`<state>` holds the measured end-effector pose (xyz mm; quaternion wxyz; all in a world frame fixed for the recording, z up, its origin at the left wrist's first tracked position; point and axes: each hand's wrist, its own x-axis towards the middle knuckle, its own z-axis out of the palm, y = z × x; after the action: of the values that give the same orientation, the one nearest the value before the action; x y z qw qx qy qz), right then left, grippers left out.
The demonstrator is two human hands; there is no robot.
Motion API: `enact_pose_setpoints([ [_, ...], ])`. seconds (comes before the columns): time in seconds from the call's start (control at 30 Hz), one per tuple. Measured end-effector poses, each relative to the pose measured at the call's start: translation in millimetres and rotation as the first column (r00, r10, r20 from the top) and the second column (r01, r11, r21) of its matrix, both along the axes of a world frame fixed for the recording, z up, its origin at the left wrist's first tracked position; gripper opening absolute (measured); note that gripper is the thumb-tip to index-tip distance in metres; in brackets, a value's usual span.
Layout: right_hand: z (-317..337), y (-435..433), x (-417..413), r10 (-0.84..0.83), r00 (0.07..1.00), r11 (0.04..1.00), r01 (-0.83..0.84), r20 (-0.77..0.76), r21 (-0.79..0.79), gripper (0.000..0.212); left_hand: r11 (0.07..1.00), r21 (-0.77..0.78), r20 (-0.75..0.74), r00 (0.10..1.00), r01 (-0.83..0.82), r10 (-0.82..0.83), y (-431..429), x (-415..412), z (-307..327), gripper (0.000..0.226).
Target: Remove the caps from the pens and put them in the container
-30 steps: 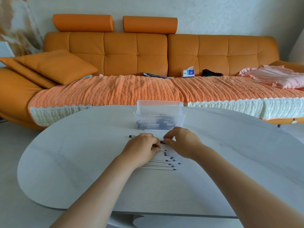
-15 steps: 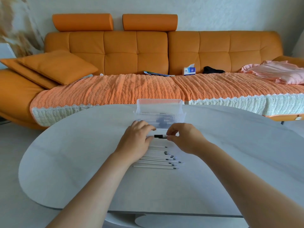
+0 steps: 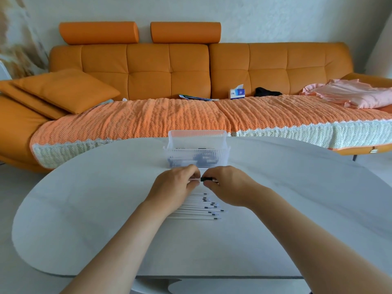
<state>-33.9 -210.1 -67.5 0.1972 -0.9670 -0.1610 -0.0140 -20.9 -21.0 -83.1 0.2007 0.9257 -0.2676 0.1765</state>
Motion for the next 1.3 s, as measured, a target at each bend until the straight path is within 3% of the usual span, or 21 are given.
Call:
enact_pose_setpoints([
  [0.2,1,0,-1,0.027,0.999,0.998,-0.029,-0.025,-0.063,0.025,1.0,-0.024,-0.016,1.0,0.013,-0.013,-3,-1,2,0.009],
  [0.6,0,5,-4,0.112,0.987,0.978,-0.09,0.113,-0.191,0.019,0.994,-0.104,-0.138,0.989,0.037,-0.051,6,-2,3,0.004],
  [0.87,4,5,-1,0.035,0.999,0.999,-0.035,0.001,-0.021,0.024,0.998,-0.063,-0.103,0.995,0.007,-0.013,10,-4,12,0.005],
  [0.97,0,-4,2,-0.021,1.0,1.0,0.022,-0.008,0.006,0.015,0.999,-0.022,-0.124,0.992,-0.031,0.028,14,0,11,0.007],
  [1.1,-3,-21,9,-0.098,0.995,0.994,0.097,-0.027,-0.043,0.034,0.997,0.018,-0.175,0.981,-0.078,0.08,20,6,8,0.015],
  [1.3,-5,-28,7,-0.134,0.987,0.988,0.141,-0.092,0.069,0.021,0.996,0.03,-0.178,0.98,-0.082,0.086,17,2,7,0.009],
])
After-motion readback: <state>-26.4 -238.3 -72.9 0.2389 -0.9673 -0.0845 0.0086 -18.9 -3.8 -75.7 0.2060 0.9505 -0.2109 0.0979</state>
